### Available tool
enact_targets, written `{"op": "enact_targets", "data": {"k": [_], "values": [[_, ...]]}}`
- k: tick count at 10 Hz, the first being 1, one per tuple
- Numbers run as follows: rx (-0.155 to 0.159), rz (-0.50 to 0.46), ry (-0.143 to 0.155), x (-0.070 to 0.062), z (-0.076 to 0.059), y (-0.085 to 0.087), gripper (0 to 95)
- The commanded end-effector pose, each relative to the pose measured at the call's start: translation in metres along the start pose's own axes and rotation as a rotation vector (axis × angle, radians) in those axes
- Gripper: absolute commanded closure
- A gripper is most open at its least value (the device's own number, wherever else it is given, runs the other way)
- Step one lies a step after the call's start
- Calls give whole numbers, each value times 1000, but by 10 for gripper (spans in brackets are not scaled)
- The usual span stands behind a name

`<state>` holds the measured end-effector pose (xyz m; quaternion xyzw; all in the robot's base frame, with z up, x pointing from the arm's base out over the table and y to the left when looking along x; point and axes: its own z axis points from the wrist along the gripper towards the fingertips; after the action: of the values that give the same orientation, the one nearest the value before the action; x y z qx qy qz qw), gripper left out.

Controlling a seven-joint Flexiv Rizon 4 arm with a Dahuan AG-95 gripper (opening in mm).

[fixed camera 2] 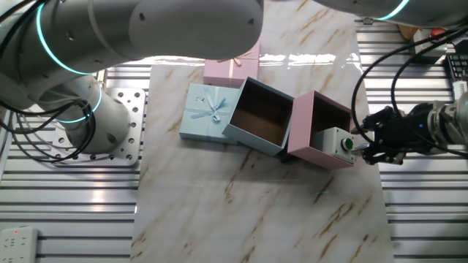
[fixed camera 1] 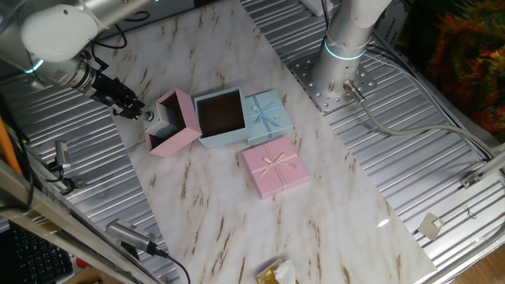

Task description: Move an object from one box to another

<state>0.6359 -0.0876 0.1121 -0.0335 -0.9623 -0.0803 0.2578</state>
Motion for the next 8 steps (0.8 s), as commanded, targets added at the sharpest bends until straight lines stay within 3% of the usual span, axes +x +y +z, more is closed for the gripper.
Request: {"op": "enact_targets", "data": {"k": [1, 8], "values": [[2, 0, 0, 0, 0, 0, 570], [8, 14, 8, -1, 2, 0, 570]]}}
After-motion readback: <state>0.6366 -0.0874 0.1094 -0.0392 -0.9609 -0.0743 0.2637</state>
